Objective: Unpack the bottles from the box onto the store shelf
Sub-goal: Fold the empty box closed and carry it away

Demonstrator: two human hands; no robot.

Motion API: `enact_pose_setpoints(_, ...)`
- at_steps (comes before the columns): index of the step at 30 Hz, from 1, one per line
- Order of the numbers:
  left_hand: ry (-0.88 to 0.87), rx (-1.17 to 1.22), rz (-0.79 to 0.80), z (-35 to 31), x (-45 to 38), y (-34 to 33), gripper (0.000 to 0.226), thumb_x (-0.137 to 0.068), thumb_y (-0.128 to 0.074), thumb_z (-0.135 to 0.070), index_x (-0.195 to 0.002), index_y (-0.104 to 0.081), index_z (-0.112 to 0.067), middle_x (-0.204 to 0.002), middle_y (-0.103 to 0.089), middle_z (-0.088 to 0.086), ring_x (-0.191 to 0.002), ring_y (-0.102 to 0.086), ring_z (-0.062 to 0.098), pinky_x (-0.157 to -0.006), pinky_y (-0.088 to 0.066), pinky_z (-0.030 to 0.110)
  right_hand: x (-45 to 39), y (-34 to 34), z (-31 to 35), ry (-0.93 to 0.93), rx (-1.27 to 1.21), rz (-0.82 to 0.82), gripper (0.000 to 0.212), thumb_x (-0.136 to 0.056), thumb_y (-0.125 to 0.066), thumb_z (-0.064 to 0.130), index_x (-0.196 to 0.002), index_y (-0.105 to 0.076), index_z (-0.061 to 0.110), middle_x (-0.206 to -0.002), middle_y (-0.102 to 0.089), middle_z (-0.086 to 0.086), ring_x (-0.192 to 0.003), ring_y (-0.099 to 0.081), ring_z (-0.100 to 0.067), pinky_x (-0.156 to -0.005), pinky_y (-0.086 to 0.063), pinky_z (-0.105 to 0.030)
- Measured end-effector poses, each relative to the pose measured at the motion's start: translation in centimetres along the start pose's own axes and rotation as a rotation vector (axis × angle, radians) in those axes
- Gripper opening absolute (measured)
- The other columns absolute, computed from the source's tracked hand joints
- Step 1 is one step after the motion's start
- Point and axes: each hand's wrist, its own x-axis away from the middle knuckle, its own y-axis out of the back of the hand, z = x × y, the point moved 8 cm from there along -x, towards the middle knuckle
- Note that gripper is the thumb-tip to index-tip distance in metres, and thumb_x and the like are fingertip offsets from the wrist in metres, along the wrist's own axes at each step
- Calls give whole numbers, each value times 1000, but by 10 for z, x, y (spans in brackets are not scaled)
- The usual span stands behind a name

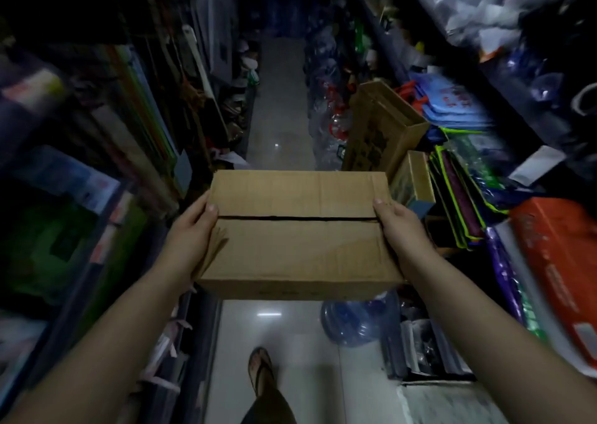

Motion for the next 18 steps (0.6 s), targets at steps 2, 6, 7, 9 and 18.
enact_pose_setpoints(2,13,-28,-15,-2,-39,4,38,-97,-48,-39,-135,-49,-41,-128,-58,-8,-116,-55,17,-102,-43,40,-27,-19,11,4,2,-27,32,-98,-47,36,-119,-62,18,-97,-66,4,-88,-61,-12,-64,-45,-25)
enact_pose_setpoints(6,26,-79,-23,1,-97,4,42,-98,-46,-39,-140,-45,-37,-130,-54,-8,-119,-51,16,-104,-40,38,-76,-43,13,39,52,-111,37,-95,-51,37,-123,-62,15,-105,-66,1,-88,-60,-8,-65,-44,-22)
enact_pose_setpoints(7,39,-79,-12,9,-109,2,42,-98,-46,-39,-140,-44,-38,-131,-54,-6,-119,-52,17,-103,-41,38,-87,-49,7,26,64,-111,37,-95,-52,38,-122,-62,15,-107,-66,1,-91,-61,-10,-69,-46,-23)
enact_pose_setpoints(9,60,-64,-8,26,-130,-1,41,-98,-47,-40,-138,-45,-41,-131,-54,-7,-119,-52,16,-102,-41,36,-110,-61,-7,-6,64,-102,34,-94,-53,37,-117,-64,16,-103,-67,4,-93,-61,-10,-73,-46,-24)
enact_pose_setpoints(18,111,-260,-77,162,-194,-23,45,-98,-49,-31,-142,-43,-27,-131,-50,-10,-120,-46,8,-94,-35,24,-207,-118,-154,-160,161,16,28,-99,-47,28,-120,-61,16,-107,-65,0,-97,-60,-15,-76,-46,-21)
